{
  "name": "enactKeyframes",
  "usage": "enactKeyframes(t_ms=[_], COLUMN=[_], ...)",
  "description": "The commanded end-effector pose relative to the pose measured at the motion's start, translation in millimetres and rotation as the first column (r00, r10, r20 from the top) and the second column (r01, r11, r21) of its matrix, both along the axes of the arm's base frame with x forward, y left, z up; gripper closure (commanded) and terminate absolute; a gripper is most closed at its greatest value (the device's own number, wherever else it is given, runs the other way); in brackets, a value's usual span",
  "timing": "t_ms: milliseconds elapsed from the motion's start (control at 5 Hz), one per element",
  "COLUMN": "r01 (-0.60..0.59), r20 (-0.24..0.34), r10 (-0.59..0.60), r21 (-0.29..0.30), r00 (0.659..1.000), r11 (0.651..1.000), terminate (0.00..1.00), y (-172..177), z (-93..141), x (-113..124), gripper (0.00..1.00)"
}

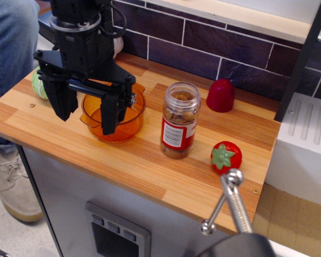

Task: Pour almonds in pot

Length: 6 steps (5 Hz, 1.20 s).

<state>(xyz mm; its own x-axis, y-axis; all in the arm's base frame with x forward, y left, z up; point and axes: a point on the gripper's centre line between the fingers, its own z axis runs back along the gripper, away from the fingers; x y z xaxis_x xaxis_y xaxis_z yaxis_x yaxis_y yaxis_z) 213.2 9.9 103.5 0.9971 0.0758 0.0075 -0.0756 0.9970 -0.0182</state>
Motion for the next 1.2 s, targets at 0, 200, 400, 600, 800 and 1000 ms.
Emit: enactKeyframes(t_ms=[0, 200, 400, 600, 800, 1000], r01=[0.000, 0.017, 0.229, 0.467, 0.680, 0.857], r20=[0.000, 0.003, -0.070, -0.143, -0.244, -0.436], r10=[0.000, -0.017, -0.227, -0.449, -0.639, -0.744], r21=[0.000, 0.007, 0.033, 0.138, 0.157, 0.161], r00=[1.000, 1.000, 0.971, 0.882, 0.730, 0.506], r11=[1.000, 1.000, 0.973, 0.874, 0.717, 0.489], terminate=[0.00, 0.00, 0.00, 0.00, 0.00, 0.00], y=[0, -19, -36, -67, -88, -107], z=[0, 4, 12, 24, 27, 42], x=[0, 12, 33, 47, 58, 73], gripper=[0.00, 0.00, 0.00, 0.00, 0.00, 0.00])
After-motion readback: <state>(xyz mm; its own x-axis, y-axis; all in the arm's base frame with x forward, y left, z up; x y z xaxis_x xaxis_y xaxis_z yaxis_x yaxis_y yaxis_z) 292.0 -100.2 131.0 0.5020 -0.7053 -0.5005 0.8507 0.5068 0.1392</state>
